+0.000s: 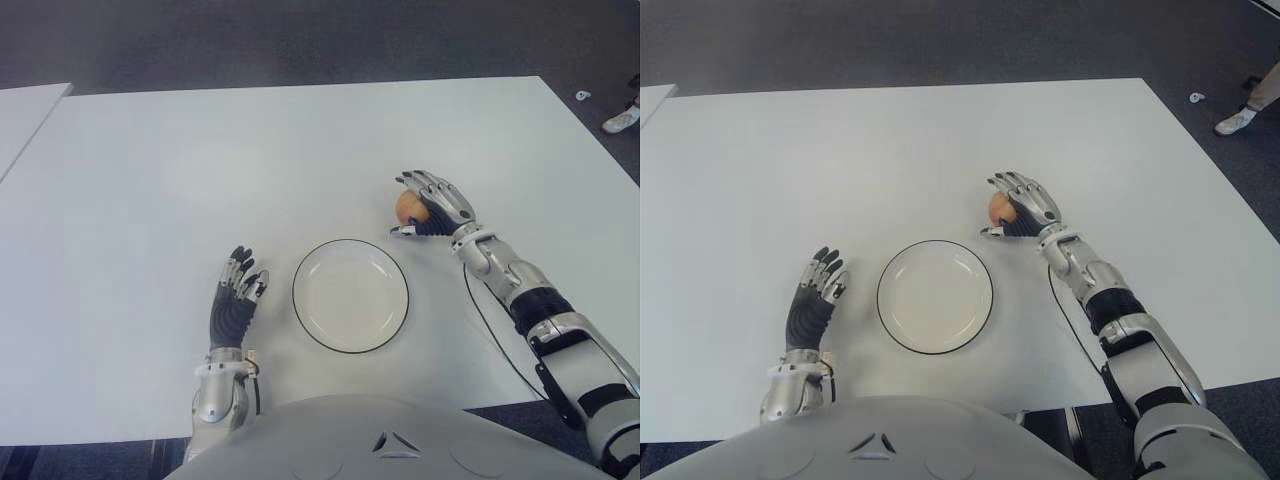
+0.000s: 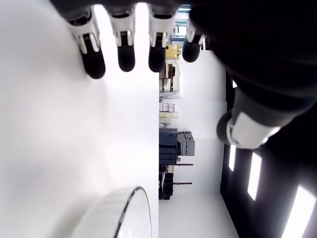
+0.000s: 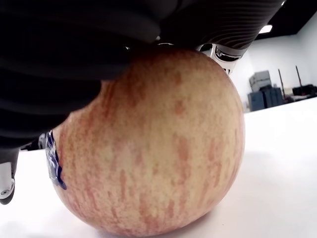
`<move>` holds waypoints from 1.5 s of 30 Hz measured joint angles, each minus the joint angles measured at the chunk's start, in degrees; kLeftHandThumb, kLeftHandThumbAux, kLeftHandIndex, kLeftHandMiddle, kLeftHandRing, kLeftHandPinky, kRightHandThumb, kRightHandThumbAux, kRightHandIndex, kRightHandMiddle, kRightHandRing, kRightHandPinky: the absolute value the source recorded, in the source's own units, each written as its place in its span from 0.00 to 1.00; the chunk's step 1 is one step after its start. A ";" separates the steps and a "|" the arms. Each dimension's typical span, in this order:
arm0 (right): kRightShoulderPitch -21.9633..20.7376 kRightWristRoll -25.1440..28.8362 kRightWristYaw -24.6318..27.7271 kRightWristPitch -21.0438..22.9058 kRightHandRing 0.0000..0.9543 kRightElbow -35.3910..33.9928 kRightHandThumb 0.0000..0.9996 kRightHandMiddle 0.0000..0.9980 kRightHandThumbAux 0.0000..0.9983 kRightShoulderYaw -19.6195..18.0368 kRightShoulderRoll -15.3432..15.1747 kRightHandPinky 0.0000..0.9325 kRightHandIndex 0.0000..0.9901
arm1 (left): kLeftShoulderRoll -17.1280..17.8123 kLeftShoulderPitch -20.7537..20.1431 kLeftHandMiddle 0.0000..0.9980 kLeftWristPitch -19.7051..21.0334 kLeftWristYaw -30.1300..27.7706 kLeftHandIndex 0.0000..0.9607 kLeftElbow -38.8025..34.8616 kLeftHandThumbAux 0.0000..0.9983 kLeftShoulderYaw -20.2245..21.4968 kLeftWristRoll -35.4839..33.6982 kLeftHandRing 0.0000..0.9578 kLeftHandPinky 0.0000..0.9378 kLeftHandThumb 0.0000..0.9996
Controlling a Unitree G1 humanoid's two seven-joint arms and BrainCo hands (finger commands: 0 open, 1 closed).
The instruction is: Put the apples into the plate.
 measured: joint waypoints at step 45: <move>-5.25 -0.77 -23.98 -4.05 0.85 18.28 0.72 0.82 0.71 7.05 4.88 0.91 0.45 | -0.35 4.78 0.19 0.99 -1.05 0.14 -4.01 0.58 0.00 -2.43 0.20 0.21 0.29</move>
